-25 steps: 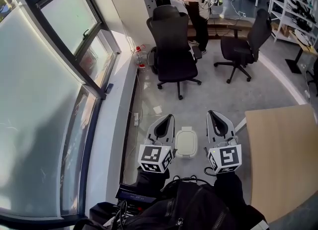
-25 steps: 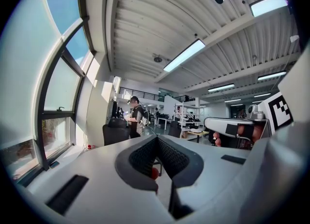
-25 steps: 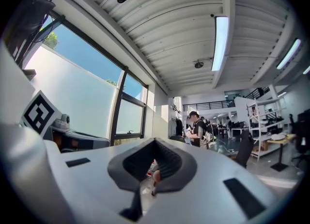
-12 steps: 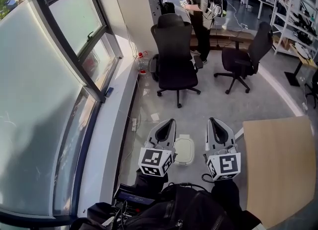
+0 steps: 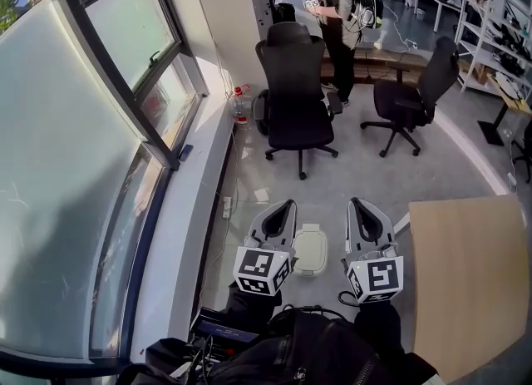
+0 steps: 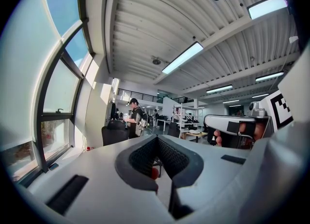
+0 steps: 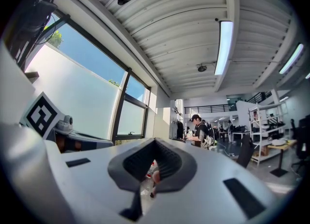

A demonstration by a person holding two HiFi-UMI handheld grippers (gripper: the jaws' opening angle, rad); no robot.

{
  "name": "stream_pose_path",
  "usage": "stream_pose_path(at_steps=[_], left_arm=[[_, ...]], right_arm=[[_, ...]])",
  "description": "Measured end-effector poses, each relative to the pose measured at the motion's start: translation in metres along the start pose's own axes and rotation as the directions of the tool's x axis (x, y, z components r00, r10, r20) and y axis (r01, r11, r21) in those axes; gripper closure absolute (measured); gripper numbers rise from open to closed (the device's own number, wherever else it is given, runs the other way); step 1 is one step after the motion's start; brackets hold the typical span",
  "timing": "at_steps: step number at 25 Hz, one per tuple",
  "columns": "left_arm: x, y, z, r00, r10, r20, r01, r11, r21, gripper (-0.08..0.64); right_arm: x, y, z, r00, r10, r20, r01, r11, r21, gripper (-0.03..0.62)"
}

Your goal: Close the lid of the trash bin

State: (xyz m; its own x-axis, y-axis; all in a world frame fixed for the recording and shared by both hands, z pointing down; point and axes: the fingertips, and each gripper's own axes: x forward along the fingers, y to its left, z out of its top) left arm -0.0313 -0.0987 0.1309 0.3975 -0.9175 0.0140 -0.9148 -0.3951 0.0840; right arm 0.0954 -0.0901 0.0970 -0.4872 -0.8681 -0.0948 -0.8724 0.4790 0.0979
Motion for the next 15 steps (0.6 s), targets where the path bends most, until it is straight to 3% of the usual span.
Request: stream_pose_path(at_steps=[15], left_arm=[[-0.007, -0.004, -0.001, 1.0, -0.004, -0.013, 0.004, 1.0, 0.009, 0.558]], right_arm=[[-0.005, 0.013, 0.001, 0.999, 0.043, 0.014, -0.043, 0.999, 0.002, 0.588]])
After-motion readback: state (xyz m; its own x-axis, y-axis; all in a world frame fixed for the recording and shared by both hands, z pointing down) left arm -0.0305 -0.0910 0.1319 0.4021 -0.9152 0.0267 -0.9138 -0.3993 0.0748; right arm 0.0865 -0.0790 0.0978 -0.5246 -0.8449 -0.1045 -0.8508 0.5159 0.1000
